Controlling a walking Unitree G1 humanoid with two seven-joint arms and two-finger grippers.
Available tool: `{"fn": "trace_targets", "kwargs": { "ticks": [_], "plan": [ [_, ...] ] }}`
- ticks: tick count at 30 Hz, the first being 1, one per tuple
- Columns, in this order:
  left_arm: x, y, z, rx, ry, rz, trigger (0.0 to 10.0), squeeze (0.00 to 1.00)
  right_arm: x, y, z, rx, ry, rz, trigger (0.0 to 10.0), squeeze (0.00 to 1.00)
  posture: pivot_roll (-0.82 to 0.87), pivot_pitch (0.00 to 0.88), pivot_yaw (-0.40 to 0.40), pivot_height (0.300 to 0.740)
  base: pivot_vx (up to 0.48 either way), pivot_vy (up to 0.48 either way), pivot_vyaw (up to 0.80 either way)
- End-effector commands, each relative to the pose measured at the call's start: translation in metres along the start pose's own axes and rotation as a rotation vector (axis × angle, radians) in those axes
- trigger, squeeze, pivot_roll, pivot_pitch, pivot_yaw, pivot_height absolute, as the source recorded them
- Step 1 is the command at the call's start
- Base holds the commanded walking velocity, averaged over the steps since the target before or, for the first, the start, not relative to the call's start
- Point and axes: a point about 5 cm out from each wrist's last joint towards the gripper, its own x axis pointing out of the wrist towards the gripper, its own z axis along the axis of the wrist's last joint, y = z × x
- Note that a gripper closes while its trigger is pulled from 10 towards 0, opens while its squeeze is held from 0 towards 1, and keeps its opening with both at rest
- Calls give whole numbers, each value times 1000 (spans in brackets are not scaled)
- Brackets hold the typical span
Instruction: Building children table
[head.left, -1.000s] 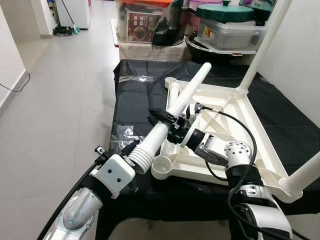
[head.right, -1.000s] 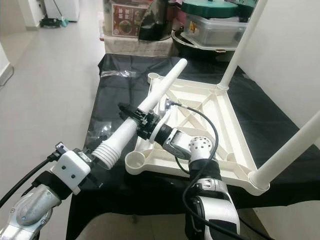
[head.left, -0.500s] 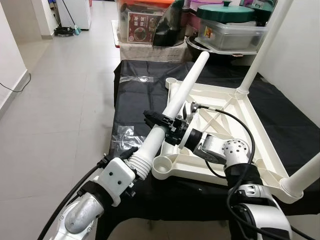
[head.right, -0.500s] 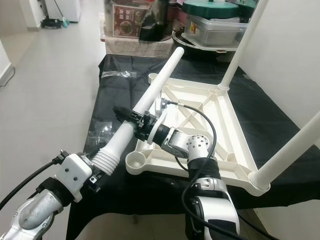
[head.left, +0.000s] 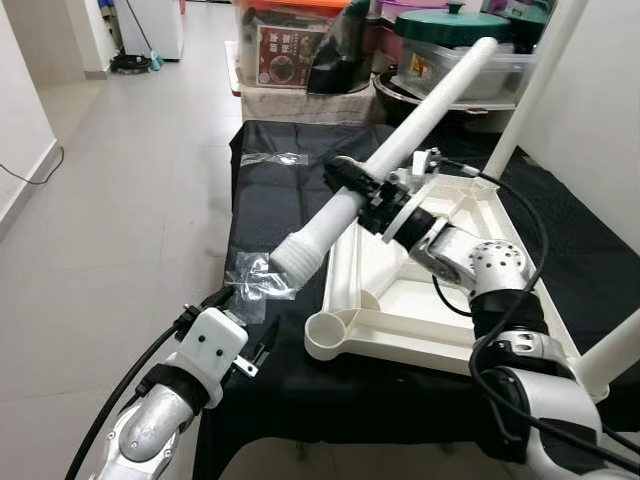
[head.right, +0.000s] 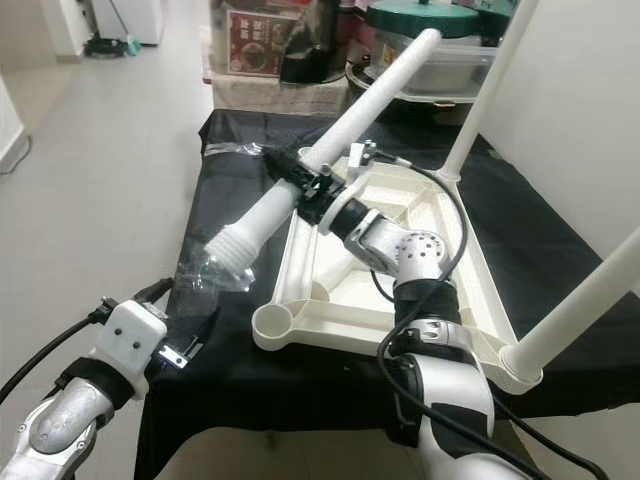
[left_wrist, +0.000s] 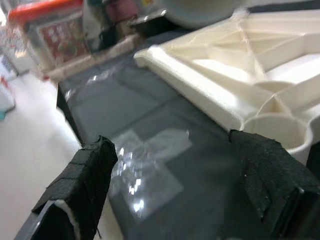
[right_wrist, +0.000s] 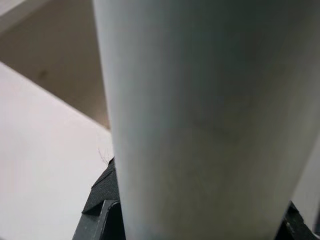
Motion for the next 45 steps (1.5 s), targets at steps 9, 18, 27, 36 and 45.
{"fn": "trace_targets", "kwargs": {
  "ticks": [9,18,27,36,45],
  "plan": [
    [-1,-14,-5,-160,49,140,10000,0,-1,-1,6,-810,-151,-445,10000,0,120,10,-69,740,0,0,0],
    [4,-10,0,-211,49,221,10000,0,-7,7,-1,-965,-236,-526,10000,0,88,0,-61,740,0,0,0],
    [-1,-16,-2,-249,75,223,10000,0,-30,2,-41,-1042,-199,-479,10000,0,61,0,-33,740,0,0,104],
    [2,-19,-5,-243,107,214,10000,0,-39,-1,-52,-1081,-183,-522,10000,0,66,0,-32,740,0,0,800],
    [4,-19,-6,-242,113,226,10000,0,-36,1,-55,-1086,-185,-524,10000,0,91,0,-38,740,0,0,533]
  ]
}}
